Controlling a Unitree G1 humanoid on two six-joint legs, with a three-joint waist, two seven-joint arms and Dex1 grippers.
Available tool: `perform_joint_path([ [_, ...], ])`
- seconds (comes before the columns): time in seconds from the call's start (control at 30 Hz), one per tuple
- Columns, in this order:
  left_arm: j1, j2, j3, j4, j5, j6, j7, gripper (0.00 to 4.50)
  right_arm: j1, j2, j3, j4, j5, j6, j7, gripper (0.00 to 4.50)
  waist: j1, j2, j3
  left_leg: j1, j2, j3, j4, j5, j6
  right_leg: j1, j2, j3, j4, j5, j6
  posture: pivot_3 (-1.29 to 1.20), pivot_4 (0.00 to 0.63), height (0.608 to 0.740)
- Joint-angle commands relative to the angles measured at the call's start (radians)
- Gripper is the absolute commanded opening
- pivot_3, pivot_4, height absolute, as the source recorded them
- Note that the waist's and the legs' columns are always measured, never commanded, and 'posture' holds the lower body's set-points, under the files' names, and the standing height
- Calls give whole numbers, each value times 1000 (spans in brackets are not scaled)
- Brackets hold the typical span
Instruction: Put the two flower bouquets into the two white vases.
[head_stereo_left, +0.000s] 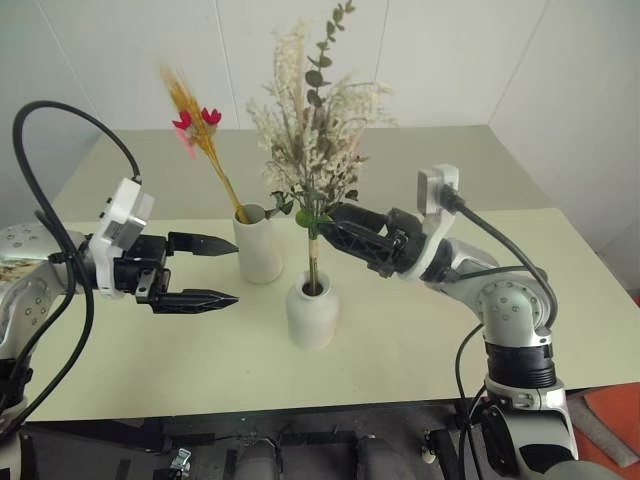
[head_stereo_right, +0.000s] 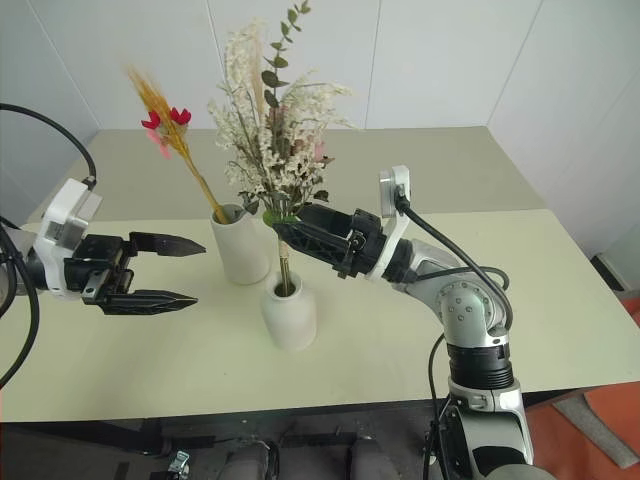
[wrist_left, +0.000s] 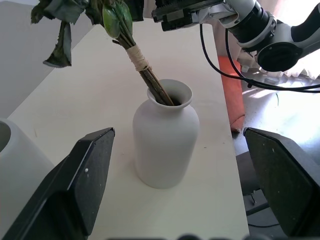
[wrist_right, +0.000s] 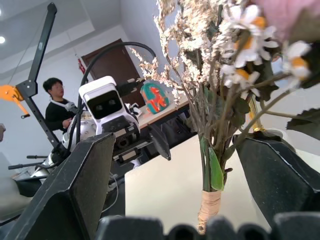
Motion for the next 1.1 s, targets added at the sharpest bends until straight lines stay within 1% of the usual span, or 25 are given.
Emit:
perform_joint_path([
  [0.03, -25, 12, 11, -3, -3, -14, -4, 4500, -3, -9, -30, -43, 40, 4, 7, 4468, 0, 0, 0, 0, 0, 0, 0, 0, 0, 0, 0, 0, 0, 0, 0, 0, 150, 740],
  [0.13, -28, 13, 9, 0, 0, -17, -9, 4500, 6, -23, -19, -46, 20, 3, 11, 4468, 1, 0, 0, 0, 0, 0, 0, 0, 0, 0, 0, 0, 0, 0, 0, 0, 150, 740],
  [0.43, -10, 13, 18, -18, -4, -15, -4, 4500, 20, -46, 42, 53, -68, -10, 81, 4468, 0, 0, 0, 0, 0, 0, 0, 0, 0, 0, 0, 0, 0, 0, 0, 0, 150, 740],
  [0.7, 15, 17, 36, -36, -13, -9, 5, 4500, -113, 27, 94, 204, -128, -27, 156, 4468, -2, 0, 0, 0, 0, 0, 0, 0, 0, 0, 0, 0, 0, 0, 0, 0, 150, 740],
  [0.87, 35, 22, 54, -54, -22, -2, 14, 4500, -171, 60, 84, 283, -149, -37, 198, 4468, 2, 0, 0, 0, 0, 0, 0, 0, 0, 0, 0, 0, 0, 0, 0, 0, 150, 740],
  [1.1, 58, 23, 68, -67, -26, 0, 22, 4500, -153, 38, 44, 219, -127, -18, 223, 4468, 3, 0, 0, 0, 0, 0, 0, 0, 0, 0, 0, 0, 0, 0, 0, 0, 150, 740],
])
